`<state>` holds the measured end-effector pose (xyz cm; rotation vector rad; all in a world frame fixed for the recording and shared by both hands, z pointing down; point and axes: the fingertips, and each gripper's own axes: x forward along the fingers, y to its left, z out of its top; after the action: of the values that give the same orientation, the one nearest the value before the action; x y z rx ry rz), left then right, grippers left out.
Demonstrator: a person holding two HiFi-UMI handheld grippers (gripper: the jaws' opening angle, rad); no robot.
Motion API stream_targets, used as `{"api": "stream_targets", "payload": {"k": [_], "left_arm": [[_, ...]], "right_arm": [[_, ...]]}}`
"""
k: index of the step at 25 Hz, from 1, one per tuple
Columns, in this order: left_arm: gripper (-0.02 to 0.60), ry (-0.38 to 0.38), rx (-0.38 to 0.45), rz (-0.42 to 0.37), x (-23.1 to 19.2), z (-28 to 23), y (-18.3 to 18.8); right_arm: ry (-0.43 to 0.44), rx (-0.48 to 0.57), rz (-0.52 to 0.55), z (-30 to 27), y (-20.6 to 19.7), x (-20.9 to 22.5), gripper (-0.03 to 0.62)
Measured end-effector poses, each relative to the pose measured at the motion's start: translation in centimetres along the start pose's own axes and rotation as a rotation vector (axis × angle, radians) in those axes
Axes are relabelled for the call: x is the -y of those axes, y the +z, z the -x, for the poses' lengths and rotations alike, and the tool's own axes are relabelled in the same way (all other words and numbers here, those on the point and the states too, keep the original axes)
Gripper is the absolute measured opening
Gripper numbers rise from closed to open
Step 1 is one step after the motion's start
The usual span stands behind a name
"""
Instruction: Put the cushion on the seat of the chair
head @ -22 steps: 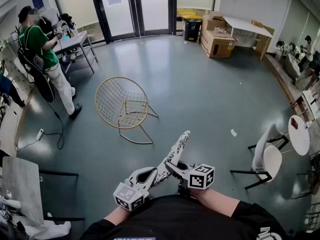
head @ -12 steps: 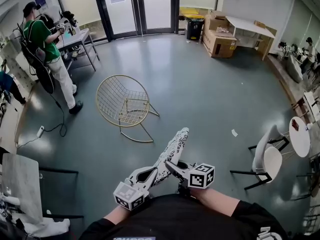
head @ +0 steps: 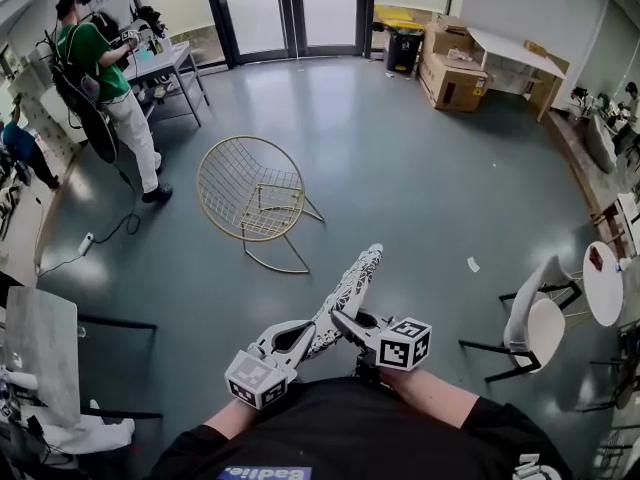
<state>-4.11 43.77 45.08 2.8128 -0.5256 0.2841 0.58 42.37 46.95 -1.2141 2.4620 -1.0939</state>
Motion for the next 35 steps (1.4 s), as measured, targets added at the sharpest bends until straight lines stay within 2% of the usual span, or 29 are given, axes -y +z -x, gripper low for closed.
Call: {"api": "stream_targets", "payload": {"k": [10,20,28,35], "left_arm": [[0.017,0.096,0.020,0.003,0.3,-2.8,1.7],[0.017,0.117,0.033,0.027,-1.0,-5.4,2.1],[0.017,0.096,0.066,0.040,-6.9,-7.4,3.0],[0.018,0.065,0.061,0.046,-15.7,-9.3,5.1]], "right_arm": [[0.082,-0.027,0.042,0.9,2.2,1.4,0.037],[0.098,-0.058,0.065,0.3,3.5,3.8,0.038],[0.069,-0.078,0.117,-4.5,5.8,6.4,0.038],[0.026,-0.076,0.104,-11.5,9.5,9.6,0.037]]}}
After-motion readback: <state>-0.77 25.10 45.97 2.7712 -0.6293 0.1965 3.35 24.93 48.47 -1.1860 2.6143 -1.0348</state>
